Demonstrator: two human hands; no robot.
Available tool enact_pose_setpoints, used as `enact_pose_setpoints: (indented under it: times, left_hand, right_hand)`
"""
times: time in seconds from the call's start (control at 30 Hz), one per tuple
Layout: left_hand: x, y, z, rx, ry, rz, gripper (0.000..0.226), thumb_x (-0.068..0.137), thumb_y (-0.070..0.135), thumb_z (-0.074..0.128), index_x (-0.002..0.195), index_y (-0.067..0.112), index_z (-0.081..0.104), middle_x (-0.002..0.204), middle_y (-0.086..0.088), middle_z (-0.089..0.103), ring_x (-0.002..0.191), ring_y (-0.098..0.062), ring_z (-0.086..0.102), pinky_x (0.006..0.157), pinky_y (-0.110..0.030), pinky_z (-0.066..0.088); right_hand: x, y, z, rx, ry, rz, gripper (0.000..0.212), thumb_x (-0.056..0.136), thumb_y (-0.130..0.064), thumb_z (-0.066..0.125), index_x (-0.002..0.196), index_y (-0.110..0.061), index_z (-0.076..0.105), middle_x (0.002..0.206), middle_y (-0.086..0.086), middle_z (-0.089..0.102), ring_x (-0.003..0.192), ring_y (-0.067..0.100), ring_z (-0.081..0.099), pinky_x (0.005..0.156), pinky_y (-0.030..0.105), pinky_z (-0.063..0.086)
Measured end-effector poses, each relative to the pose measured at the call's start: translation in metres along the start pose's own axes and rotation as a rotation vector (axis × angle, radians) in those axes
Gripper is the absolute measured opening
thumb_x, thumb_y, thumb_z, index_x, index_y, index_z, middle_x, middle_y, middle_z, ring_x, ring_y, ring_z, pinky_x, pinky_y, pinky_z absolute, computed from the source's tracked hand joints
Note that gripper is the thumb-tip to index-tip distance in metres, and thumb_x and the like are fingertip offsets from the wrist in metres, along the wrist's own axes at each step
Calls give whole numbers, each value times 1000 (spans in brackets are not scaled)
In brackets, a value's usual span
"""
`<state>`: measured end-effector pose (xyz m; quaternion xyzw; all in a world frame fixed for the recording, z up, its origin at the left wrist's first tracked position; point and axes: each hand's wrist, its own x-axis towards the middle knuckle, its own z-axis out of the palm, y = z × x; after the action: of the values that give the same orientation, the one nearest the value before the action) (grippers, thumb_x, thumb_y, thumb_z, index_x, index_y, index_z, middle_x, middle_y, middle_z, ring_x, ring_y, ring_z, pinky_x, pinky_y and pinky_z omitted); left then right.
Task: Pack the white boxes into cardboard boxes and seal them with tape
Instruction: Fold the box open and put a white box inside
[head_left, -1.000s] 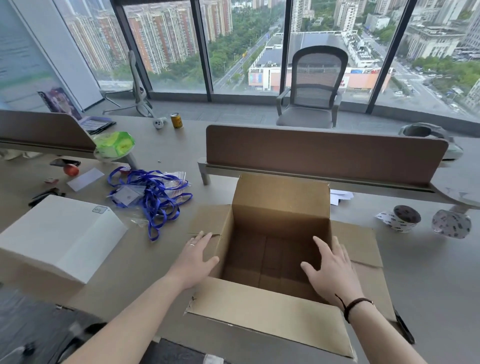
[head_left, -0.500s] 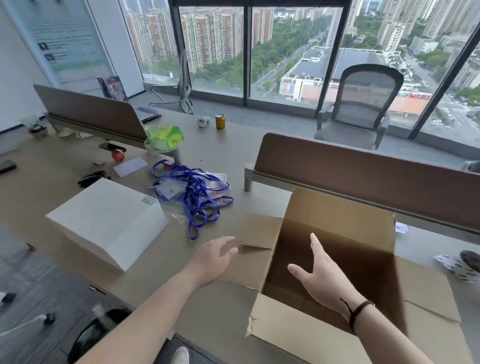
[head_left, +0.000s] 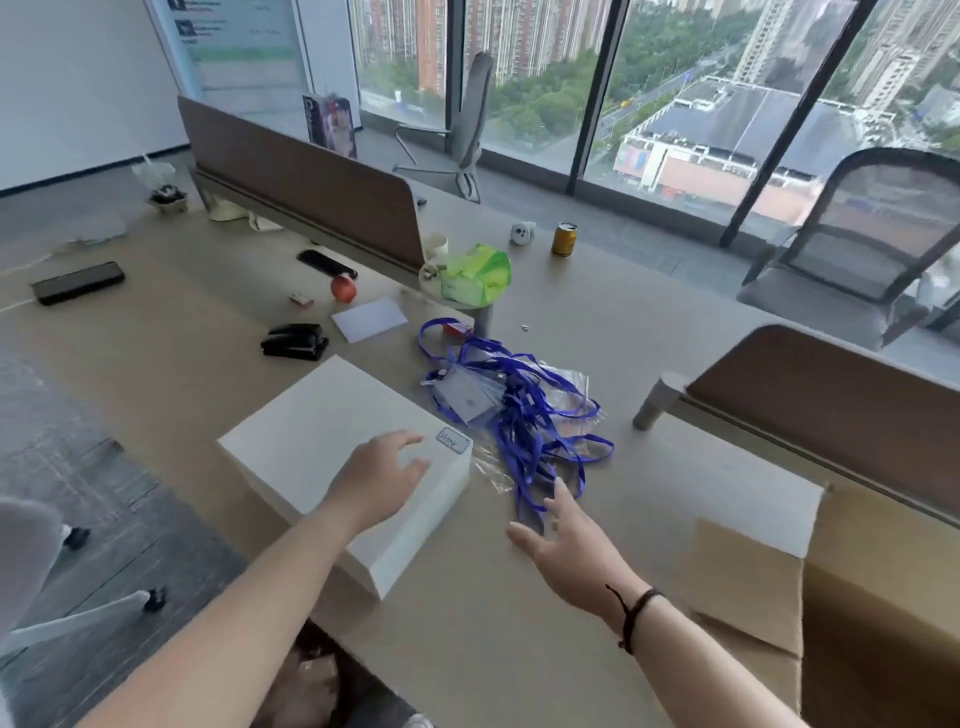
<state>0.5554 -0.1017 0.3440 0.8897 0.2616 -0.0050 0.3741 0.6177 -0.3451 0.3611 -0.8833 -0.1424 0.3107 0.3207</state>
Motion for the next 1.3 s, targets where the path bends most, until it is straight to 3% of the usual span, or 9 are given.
enact_pose_setpoints:
  times: [0.13, 0.2, 0.27, 0.37, 0.5, 0.67, 0.87, 1.13, 1.3]
  left_hand:
    - [52, -72, -52, 83, 61, -166, 51, 97, 34, 58, 144, 17, 51, 156, -4, 42, 143, -23, 39, 114, -37, 33]
    - [75, -102, -71, 167, 61, -262, 62, 95, 40, 57, 150, 17, 41, 163, -7, 28, 147, -28, 31, 117, -40, 30]
    - [93, -126, -83, 218, 32, -326, 75, 93, 49, 55, 157, 19, 28, 166, -10, 21, 150, -31, 26, 119, -45, 27]
    - [111, -149, -87, 235, 18, -353, 94, 81, 77, 51, 154, 23, 29, 157, -7, 40, 142, -31, 38, 113, -49, 34]
    - [128, -158, -88, 181, 12, -385, 94, 56, 92, 48, 124, 27, 48, 124, 2, 62, 114, -29, 60, 95, -46, 48]
    - [137, -159, -95, 144, -47, -400, 91, 48, 95, 57, 107, 25, 51, 107, 6, 63, 103, -28, 62, 91, -45, 51]
    - [152, -173, -102, 42, -102, -426, 107, 25, 102, 62, 95, 21, 67, 93, 5, 72, 88, -22, 69, 86, -42, 57]
    - [132, -162, -105, -25, -106, -397, 90, 42, 86, 75, 88, 9, 71, 90, -5, 74, 81, -23, 70, 80, -41, 57]
    - [96, -159, -92, -94, -116, -371, 58, 58, 65, 88, 82, 14, 75, 83, 2, 76, 80, -21, 72, 79, -41, 59]
  right_hand:
    - [38, -53, 41, 127, -60, 109, 67, 97, -42, 63, 152, -19, 34, 136, -4, 57, 131, 10, 52, 105, 24, 44]
    - [53, -71, 55, 150, -89, 144, 14, 100, -31, 62, 111, -28, 54, 89, -16, 58, 81, -11, 61, 67, 4, 43]
    - [67, -86, 71, 205, -121, 156, 23, 101, -26, 61, 81, -27, 50, 68, -18, 47, 51, -8, 51, 45, 5, 34]
    - [86, -92, 91, 291, -124, 265, 25, 101, -29, 61, 78, -27, 52, 67, -16, 49, 59, -1, 48, 52, 12, 40]
    - [111, -87, 116, 441, -141, 447, 19, 98, -38, 61, 103, -19, 63, 91, -3, 59, 82, 16, 54, 98, 44, 53]
    - [132, -82, 131, 502, -148, 544, 48, 89, -58, 67, 118, -21, 63, 114, 1, 70, 104, 24, 66, 87, 37, 52]
    - [138, -79, 135, 572, -116, 568, 40, 88, -52, 72, 110, -19, 66, 107, 2, 75, 103, 28, 71, 99, 46, 55]
    - [134, -83, 141, 757, 36, 582, 36, 85, -36, 80, 108, -12, 69, 103, 3, 76, 98, 28, 72, 95, 52, 57]
    - [122, -72, 129, 748, 144, 554, 31, 86, -33, 81, 106, -13, 67, 95, 1, 71, 86, 23, 68, 72, 29, 55]
